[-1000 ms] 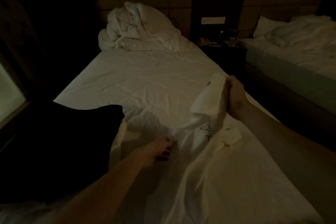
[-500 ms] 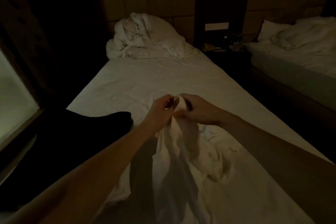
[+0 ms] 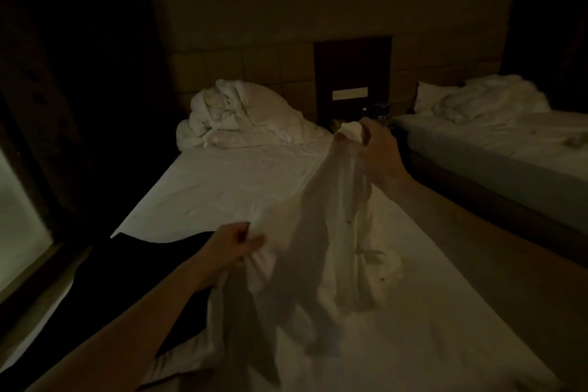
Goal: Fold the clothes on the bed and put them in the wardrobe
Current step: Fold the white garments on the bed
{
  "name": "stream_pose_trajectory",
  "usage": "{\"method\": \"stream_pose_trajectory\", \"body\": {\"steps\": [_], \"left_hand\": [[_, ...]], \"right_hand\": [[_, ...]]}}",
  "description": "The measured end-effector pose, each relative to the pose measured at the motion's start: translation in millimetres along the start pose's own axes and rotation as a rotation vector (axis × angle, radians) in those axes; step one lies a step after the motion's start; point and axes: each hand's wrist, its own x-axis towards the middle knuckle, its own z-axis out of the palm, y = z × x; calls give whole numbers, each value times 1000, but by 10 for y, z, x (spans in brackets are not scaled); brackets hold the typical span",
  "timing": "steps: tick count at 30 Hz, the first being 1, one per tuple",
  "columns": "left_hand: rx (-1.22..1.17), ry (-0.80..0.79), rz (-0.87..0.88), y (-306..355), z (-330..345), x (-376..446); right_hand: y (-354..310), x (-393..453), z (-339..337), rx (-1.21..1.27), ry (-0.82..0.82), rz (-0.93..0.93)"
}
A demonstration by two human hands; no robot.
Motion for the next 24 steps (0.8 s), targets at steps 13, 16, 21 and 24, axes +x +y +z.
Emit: {"method": "stream_pose_trajectory", "body": {"steps": [13,16,21,24], "left_hand": [[-345,569,247,1653,-793,-469],[-276,633,321,2014,-847,-643],[-156,801,497,2657,-1043,-943],[-84,887,595,2960,-1147,-1136]], "right_hand": [[-694,-106,-1229,-133,-200,-94],[-946,-115,-1436,-121,-117,-144],[-1398,-66,-1762,-28,48,-220],[-1655,4,-1912,-75,85,-261]]}}
